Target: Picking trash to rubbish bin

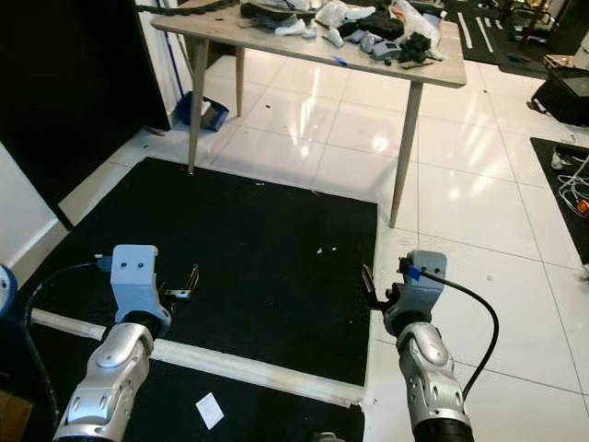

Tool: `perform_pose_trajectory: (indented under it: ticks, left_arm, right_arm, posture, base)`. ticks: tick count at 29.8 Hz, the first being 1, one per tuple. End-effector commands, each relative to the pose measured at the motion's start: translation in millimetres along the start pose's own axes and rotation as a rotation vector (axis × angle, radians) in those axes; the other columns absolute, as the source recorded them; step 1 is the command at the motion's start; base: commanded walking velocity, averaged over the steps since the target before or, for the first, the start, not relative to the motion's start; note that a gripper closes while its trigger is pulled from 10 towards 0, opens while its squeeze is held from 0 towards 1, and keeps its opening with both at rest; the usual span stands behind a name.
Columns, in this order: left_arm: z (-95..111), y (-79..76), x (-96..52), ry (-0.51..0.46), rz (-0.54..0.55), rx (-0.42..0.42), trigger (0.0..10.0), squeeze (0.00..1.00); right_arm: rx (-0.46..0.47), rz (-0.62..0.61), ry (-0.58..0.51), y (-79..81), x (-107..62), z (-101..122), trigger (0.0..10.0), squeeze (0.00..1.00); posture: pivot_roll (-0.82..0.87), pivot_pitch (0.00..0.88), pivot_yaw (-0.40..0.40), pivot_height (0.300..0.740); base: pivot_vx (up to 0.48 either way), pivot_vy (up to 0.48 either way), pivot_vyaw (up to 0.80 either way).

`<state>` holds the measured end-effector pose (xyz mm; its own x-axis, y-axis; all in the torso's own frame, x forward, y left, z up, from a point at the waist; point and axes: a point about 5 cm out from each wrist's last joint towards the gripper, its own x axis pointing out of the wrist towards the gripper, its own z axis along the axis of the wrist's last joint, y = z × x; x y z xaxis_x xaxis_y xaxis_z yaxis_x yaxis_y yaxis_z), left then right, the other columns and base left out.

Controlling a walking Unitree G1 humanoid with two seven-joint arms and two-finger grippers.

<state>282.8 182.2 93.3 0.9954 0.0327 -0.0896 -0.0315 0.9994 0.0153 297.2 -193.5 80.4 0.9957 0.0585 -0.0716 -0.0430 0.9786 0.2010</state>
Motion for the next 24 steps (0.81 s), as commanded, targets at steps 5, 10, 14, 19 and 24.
perform_pose_trajectory:
  ticks: [5, 10, 14, 19, 24]
  left_arm:
    - [-0.6, 0.1, -2.1, -0.012, -0.007, 0.011, 10.0, 0.00]
    - [-0.1, 0.4, -1.7, -0.016, -0.007, 0.008, 10.0, 0.00]
    - [1.8, 0.8, 0.2, -0.024, 0.002, 0.002, 10.0, 0.00]
    - [4.0, -0.6, 2.4, -0.035, -0.004, 0.002, 10.0, 0.00]
    - [5.4, -3.2, 3.8, -0.043, -0.021, 0.006, 10.0, 0.00]
  right_arm:
    - [-0.023, -0.008, 0.030, -1.7, -1.2, -6.2, 10.0, 0.00]
    - [-0.026, 0.001, 0.029, -0.8, -0.7, -5.8, 10.0, 0.00]
    - [-0.028, 0.006, 0.030, -0.8, 1.0, -4.9, 10.0, 0.00]
    - [-0.031, 0.009, 0.027, 0.2, 2.8, -3.0, 10.0, 0.00]
    - [-0.039, 0.026, 0.022, 2.8, 3.7, -2.1, 10.0, 0.00]
  posture:
    - [0.03, 0.137, -0.025, 0.740]
    - [0.03, 0.137, -0.025, 0.740]
    - [0.03, 0.139, -0.031, 0.740]
    - [0.02, 0.144, -0.032, 0.740]
    - [0.02, 0.138, -0.032, 0.740]
  base:
    - [0.000, 0.000, 0.00]
    - [0.000, 0.000, 0.00]
    - [0.000, 0.000, 0.00]
    - [0.000, 0.000, 0.00]
    - [0.155, 0.000, 0.00]
